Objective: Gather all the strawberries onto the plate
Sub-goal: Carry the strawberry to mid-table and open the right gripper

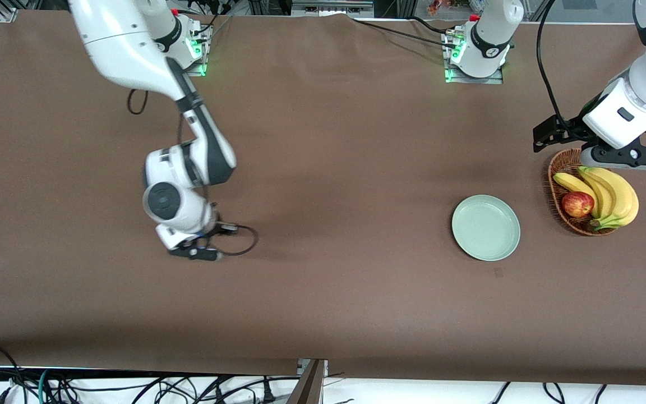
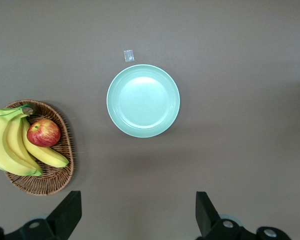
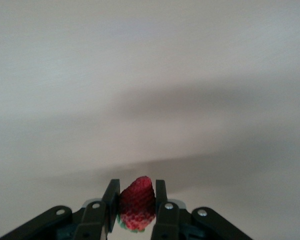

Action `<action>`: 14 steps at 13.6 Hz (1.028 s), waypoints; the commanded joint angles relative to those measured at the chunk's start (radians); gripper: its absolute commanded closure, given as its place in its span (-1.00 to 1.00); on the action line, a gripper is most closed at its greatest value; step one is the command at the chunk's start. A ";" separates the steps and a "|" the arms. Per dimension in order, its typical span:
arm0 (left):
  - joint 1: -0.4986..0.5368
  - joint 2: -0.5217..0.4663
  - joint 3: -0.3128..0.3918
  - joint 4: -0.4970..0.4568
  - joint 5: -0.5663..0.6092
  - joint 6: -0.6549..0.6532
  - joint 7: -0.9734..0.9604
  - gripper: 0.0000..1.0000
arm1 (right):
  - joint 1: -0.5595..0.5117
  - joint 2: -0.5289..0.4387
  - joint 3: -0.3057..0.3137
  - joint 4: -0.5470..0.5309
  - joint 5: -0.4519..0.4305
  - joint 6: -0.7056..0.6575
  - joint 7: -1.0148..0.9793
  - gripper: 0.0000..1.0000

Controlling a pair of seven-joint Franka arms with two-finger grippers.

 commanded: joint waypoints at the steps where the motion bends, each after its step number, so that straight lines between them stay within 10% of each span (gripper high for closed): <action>1: 0.004 0.001 -0.001 0.020 -0.018 -0.014 0.012 -1.00 | 0.119 0.091 -0.006 0.146 0.055 -0.005 0.217 0.69; 5: 0.004 0.001 -0.003 0.020 -0.018 -0.014 0.012 -1.00 | 0.219 0.189 0.106 0.240 0.107 0.221 0.409 0.66; 11: 0.006 0.001 -0.003 0.018 -0.018 -0.014 0.012 -1.00 | 0.394 0.258 0.106 0.242 0.104 0.337 0.501 0.59; 12: 0.006 0.001 -0.003 0.018 -0.018 -0.014 0.012 -1.00 | 0.410 0.264 0.104 0.243 0.104 0.343 0.501 0.26; 13: 0.006 0.001 -0.003 0.018 -0.018 -0.014 0.012 -1.00 | 0.413 0.260 0.098 0.245 0.098 0.337 0.495 -0.97; 14: 0.006 0.001 -0.003 0.018 -0.019 -0.014 0.012 -1.00 | 0.413 0.249 0.091 0.245 0.085 0.329 0.492 -1.00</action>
